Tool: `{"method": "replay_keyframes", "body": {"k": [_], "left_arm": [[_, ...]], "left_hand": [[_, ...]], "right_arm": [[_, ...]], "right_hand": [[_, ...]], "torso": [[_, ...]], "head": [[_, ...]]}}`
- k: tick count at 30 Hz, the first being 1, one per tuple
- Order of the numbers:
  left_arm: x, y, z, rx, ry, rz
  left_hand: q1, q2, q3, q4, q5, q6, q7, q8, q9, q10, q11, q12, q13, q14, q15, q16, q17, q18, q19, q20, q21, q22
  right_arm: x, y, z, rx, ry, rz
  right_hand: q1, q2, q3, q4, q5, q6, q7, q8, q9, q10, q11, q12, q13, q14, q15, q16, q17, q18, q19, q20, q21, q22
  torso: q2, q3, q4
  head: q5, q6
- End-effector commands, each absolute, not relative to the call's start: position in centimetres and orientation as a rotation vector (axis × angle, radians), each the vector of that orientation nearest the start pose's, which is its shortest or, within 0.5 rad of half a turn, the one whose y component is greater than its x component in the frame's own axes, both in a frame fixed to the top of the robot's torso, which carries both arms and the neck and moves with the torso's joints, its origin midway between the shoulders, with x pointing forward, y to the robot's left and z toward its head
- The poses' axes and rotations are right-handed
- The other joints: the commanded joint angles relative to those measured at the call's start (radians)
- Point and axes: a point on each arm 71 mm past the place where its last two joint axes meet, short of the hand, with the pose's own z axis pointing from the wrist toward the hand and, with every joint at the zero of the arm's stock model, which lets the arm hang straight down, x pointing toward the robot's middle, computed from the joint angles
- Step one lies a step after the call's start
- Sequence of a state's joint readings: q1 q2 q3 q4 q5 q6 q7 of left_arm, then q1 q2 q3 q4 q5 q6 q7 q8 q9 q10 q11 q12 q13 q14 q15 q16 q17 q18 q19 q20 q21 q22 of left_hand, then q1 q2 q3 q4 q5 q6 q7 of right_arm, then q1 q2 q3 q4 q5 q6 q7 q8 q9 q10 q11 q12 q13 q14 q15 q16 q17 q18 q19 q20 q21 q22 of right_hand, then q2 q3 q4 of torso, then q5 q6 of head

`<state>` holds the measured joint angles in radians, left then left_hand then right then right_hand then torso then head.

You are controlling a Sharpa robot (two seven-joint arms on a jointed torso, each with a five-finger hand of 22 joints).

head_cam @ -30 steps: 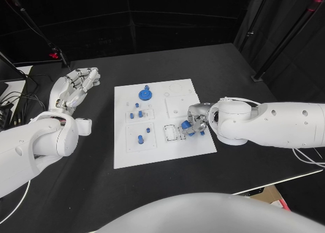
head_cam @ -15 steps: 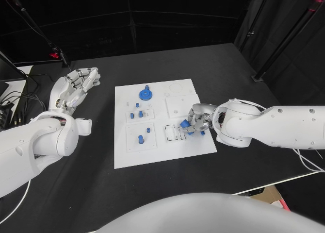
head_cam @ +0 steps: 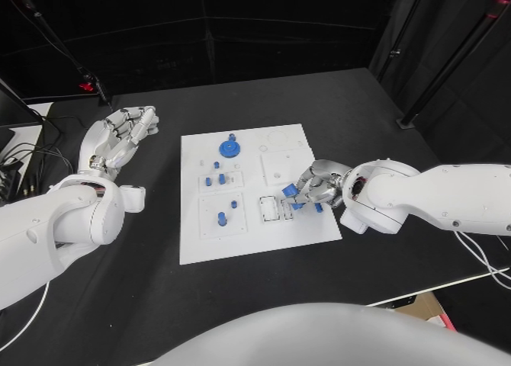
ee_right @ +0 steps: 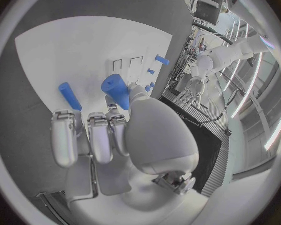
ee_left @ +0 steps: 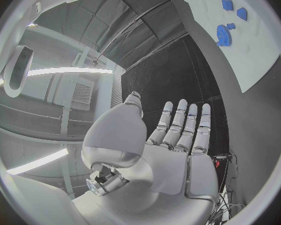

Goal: Assemble the parts on the task board

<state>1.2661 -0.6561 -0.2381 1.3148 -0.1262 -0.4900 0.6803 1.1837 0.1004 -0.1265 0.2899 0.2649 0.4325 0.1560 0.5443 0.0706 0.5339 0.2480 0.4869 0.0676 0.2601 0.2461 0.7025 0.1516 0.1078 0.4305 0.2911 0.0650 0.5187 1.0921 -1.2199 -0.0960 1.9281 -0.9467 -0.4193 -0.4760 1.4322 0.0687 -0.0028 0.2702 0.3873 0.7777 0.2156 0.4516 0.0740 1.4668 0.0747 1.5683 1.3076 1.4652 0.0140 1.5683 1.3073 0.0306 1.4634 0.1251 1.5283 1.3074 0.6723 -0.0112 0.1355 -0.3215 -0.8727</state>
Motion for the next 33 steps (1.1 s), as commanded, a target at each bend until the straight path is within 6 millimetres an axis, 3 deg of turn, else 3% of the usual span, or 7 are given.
{"method": "replay_keyframes", "body": {"k": [1, 14, 19, 33], "left_arm": [[51.1, 18.1, -19.6, -0.686, 1.222, -1.458], [51.2, 17.5, -19.6, -0.684, 1.228, -1.468], [51.2, 17.6, -19.6, -0.685, 1.228, -1.467], [51.2, 17.6, -19.7, -0.685, 1.229, -1.467]], "left_hand": [[0.001, 0.009, -0.006, 0.002, 0.005, -0.009, 0.132, 0.006, -0.001, -0.005, 0.000, 0.006, -0.002, -0.007, 0.002, 0.005, -0.002, -0.010, -0.005, 0.000, 0.005, -0.002], [0.004, 0.011, -0.008, 0.001, 0.006, -0.008, 0.132, 0.009, -0.001, 0.000, 0.000, 0.012, -0.001, -0.007, 0.002, 0.008, -0.005, -0.010, -0.005, 0.000, 0.005, -0.002], [0.004, 0.011, -0.008, 0.001, 0.006, -0.008, 0.132, 0.009, -0.001, 0.000, 0.000, 0.012, -0.001, -0.007, 0.002, 0.009, -0.006, -0.010, -0.005, 0.000, 0.005, -0.002], [0.004, 0.011, -0.009, 0.002, 0.006, -0.009, 0.132, 0.009, -0.001, 0.000, 0.000, 0.012, -0.001, -0.008, 0.002, 0.009, -0.006, -0.010, -0.006, 0.000, 0.005, -0.003]], "right_arm": [[36.8, -28.0, -22.7, 0.851, 1.999, 0.639], [37.1, -25.9, -23.7, 0.964, 2.180, 0.740], [37.4, -25.5, -24.1, 0.938, 2.214, 0.712], [37.8, -25.0, -24.1, 0.857, 2.200, 0.663]], "right_hand": [[0.003, -0.006, 0.000, 0.007, 0.008, 0.109, -0.077, -0.015, -0.001, 0.104, -0.005, 0.003, 0.263, 0.106, -0.004, 0.002, 0.264, -0.015, 0.075, -0.007, -0.008, 0.237], [-0.031, -0.005, -0.026, 0.019, 0.017, 0.117, -0.071, -0.039, -0.001, 0.104, 0.001, 0.003, 0.263, 0.106, 0.000, 0.002, 0.264, -0.013, 0.071, -0.005, -0.016, 0.234], [-0.044, -0.001, -0.035, 0.020, 0.013, 0.118, -0.071, -0.047, -0.001, 0.104, 0.001, 0.003, 0.263, 0.106, 0.001, 0.002, 0.264, -0.013, 0.071, -0.004, -0.016, 0.234], [-0.069, 0.012, -0.053, 0.020, 0.007, 0.123, -0.070, -0.058, -0.001, 0.104, 0.002, 0.003, 0.263, 0.106, 0.002, 0.002, 0.264, -0.012, 0.070, -0.002, -0.018, 0.233]], "torso": [[0.000, 0.0002, 0.0018], [0.001, -0.0002, 0.0027], [0.001, -0.0003, -0.0003], [0.000, 0.0006, -0.0001]], "head": [[0.000, 0.000], [0.015, 0.000], [0.024, 0.000], [0.028, 0.000]]}}
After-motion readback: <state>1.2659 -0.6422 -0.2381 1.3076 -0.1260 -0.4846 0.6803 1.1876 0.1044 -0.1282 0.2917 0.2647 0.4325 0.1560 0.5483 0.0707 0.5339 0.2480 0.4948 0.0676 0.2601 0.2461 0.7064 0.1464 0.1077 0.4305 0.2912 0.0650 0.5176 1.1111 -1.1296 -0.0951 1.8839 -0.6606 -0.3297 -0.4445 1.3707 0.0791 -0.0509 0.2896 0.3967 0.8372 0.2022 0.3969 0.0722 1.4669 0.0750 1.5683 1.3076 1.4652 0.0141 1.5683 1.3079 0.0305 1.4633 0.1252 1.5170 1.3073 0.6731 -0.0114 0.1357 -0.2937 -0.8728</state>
